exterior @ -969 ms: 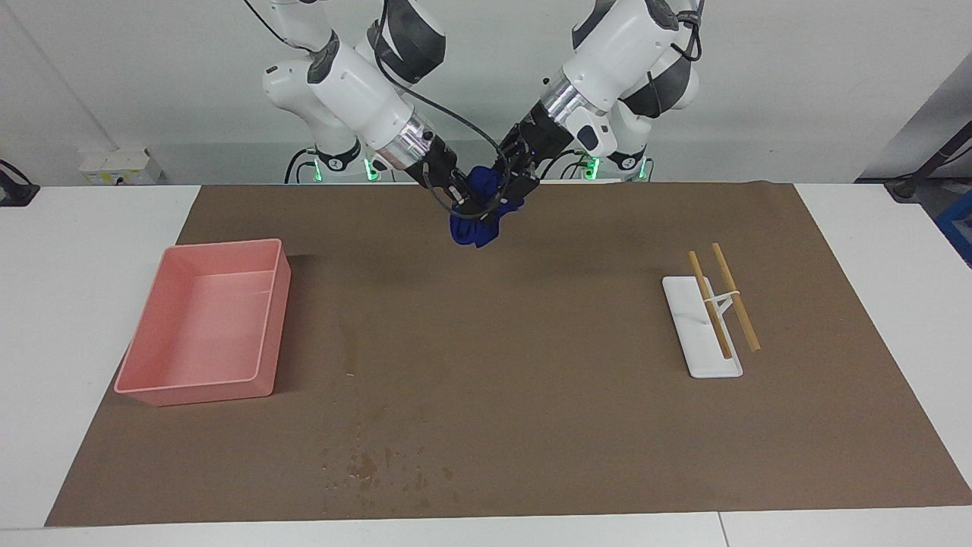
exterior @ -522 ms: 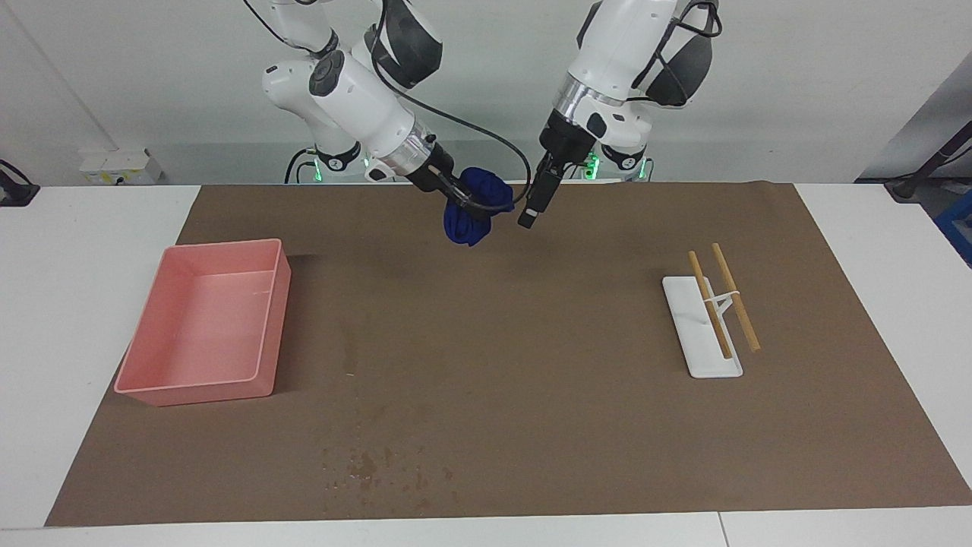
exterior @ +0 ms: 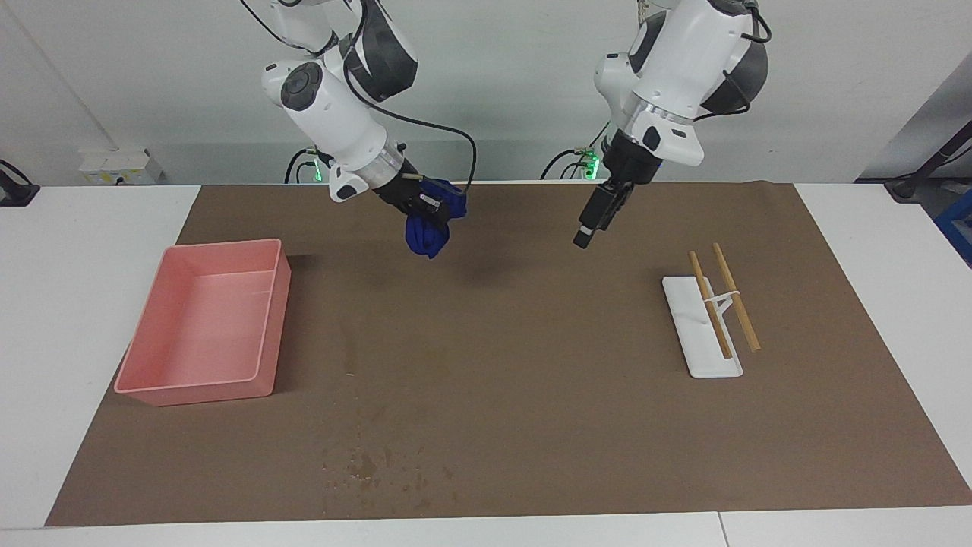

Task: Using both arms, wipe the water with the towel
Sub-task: 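Carry the towel with the right gripper while the left gripper withdraws, then lower the towel onto the wet spot with the right gripper, then rub the towel back and forth over the wet spot with the right gripper, then carry the towel into the pink bin and open the right gripper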

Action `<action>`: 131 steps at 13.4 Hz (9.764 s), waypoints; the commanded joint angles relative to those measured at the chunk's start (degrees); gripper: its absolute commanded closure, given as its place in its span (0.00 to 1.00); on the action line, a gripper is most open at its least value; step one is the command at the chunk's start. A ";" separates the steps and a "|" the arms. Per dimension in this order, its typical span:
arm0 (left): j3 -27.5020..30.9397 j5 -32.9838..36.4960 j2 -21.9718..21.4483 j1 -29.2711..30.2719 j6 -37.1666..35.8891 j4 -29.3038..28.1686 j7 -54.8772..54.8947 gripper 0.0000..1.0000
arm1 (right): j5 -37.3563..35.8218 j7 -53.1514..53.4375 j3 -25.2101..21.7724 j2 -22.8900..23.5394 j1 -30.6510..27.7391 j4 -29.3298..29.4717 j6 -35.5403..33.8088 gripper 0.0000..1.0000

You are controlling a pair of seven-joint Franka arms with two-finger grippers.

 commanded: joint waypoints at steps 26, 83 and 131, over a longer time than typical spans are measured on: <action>-0.01 5.53 3.49 14.69 -31.63 15.23 47.63 0.00 | -19.98 -33.73 0.87 27.66 -8.42 6.70 29.08 1.00; -0.19 5.44 2.88 14.52 -31.71 14.09 47.19 0.00 | -15.78 -29.53 1.13 37.51 -5.25 17.79 36.82 1.00; -0.19 5.44 2.88 14.52 -31.71 14.09 47.19 0.00 | -28.24 -59.74 2.62 11.59 -25.64 14.09 -0.52 0.00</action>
